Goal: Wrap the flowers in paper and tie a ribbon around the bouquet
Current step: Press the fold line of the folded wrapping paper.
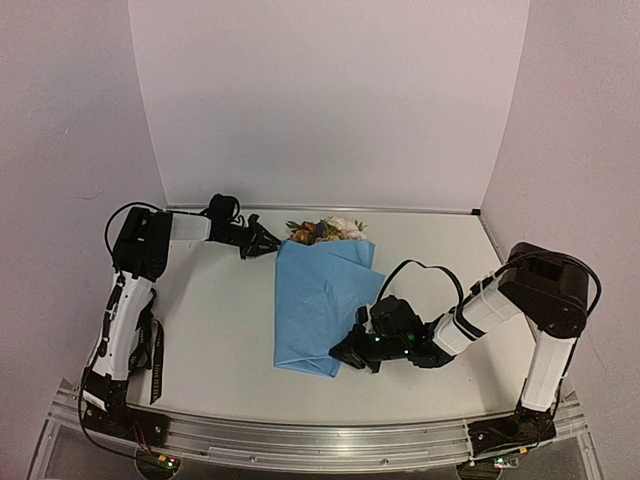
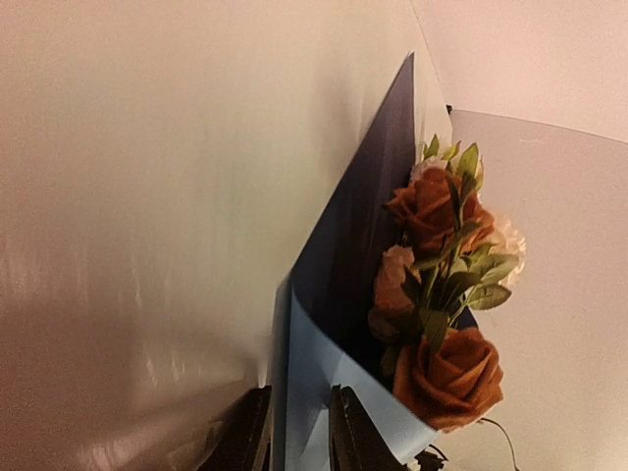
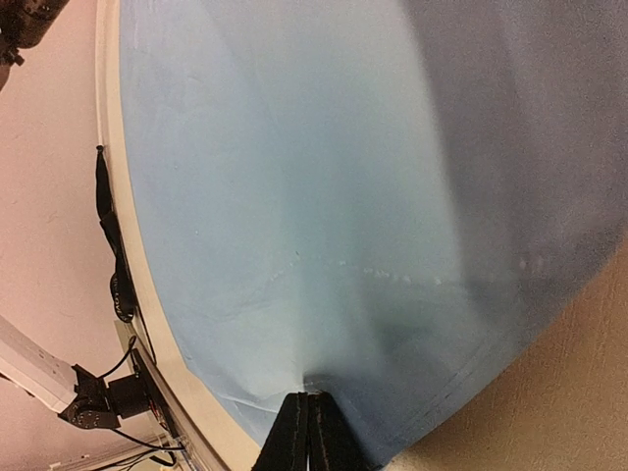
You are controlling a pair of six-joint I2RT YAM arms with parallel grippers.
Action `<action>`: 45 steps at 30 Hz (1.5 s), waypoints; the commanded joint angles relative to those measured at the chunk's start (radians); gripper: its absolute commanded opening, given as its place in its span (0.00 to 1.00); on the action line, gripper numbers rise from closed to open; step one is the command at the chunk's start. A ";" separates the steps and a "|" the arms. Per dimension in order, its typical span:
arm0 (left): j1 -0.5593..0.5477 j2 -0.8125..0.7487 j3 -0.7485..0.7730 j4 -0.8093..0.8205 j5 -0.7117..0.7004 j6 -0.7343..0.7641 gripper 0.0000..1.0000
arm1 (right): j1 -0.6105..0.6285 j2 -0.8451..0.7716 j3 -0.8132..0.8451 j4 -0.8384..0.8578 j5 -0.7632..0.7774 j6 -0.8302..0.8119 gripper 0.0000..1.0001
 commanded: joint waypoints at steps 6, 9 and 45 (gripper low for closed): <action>0.013 -0.033 0.104 0.035 0.007 -0.034 0.19 | -0.020 0.024 -0.055 -0.207 0.040 -0.005 0.02; 0.029 -0.208 -0.100 0.066 -0.068 0.021 0.19 | -0.021 0.029 -0.048 -0.207 0.033 -0.004 0.02; -0.165 -0.257 -0.732 0.766 -0.197 -0.436 0.14 | -0.035 0.013 -0.116 -0.236 0.022 0.001 0.02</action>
